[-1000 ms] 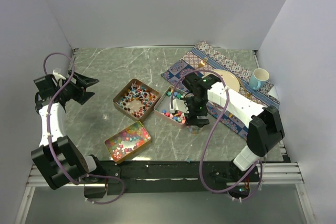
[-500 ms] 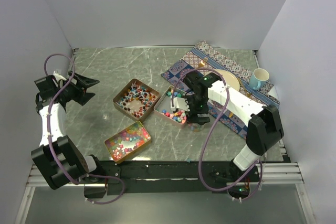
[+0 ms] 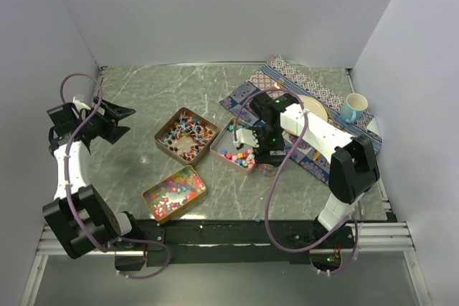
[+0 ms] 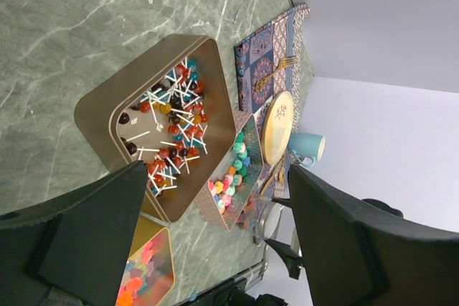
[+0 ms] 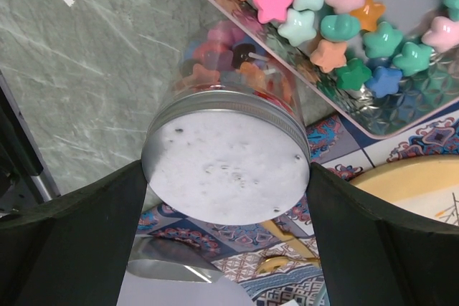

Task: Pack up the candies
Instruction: Close the bottle lid on the packing bottle.

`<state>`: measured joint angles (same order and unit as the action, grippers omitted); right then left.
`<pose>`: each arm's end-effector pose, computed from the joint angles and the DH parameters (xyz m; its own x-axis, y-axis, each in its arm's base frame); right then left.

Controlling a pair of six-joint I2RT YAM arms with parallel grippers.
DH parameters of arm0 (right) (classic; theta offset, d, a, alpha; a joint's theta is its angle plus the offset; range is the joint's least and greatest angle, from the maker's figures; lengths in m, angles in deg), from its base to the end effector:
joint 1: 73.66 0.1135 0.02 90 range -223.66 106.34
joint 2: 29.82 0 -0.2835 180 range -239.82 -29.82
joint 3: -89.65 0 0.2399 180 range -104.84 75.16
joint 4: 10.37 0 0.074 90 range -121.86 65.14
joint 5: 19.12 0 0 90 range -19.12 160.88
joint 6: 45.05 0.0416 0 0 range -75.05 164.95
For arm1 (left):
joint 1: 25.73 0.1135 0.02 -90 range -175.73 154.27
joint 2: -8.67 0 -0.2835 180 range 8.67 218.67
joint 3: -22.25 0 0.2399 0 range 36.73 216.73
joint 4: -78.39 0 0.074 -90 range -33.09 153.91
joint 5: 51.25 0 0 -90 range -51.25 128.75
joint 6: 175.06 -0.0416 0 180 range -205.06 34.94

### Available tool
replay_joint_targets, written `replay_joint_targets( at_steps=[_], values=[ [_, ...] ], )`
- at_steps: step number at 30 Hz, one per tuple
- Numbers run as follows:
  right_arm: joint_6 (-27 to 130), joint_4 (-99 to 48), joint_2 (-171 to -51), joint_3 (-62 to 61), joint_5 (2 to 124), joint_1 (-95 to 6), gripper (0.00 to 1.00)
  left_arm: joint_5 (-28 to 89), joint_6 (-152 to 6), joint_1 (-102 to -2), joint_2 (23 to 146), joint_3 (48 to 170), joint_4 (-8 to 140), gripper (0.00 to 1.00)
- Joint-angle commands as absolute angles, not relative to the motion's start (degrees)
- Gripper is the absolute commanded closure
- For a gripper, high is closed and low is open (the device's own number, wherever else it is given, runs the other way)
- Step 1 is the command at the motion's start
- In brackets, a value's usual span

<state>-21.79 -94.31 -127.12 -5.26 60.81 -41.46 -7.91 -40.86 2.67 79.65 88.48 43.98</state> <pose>0.2526 0.1677 0.2700 0.1572 -0.9700 -0.1856 -0.9868 -0.1619 0.0101 0.2310 0.0905 0.2969 -0.5165 -0.8232 -0.2357 -0.2657 0.4157 -0.8698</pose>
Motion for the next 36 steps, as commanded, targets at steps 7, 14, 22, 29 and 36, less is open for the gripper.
replay_joint_targets(
  at_steps=[7, 14, 22, 29, 36],
  values=[
    [-21.32, -90.43, -127.82, 1.07, 59.37, -43.69, 0.06, -7.66, -42.43, 2.57, 79.69, 89.73, 44.31, 0.15],
    [-19.56, -89.89, -125.54, 1.51, 56.73, -44.92, 0.00, -7.66, -42.26, 2.66, 79.60, 89.91, 44.57, 0.15],
    [-17.55, -87.00, -122.37, 3.45, 55.33, -47.82, 0.00, -7.83, -42.79, 2.57, 78.72, 90.52, 43.87, 0.15],
    [-13.41, -88.14, -120.53, 4.49, 53.22, -49.58, 0.00, -9.06, -47.17, 0.39, 77.84, 93.15, 43.69, 0.14],
    [-12.01, -85.59, -118.94, 8.98, 53.48, -50.90, 0.00, -13.73, -65.08, -15.95, 73.02, 93.61, 48.95, 0.11]
  ],
)
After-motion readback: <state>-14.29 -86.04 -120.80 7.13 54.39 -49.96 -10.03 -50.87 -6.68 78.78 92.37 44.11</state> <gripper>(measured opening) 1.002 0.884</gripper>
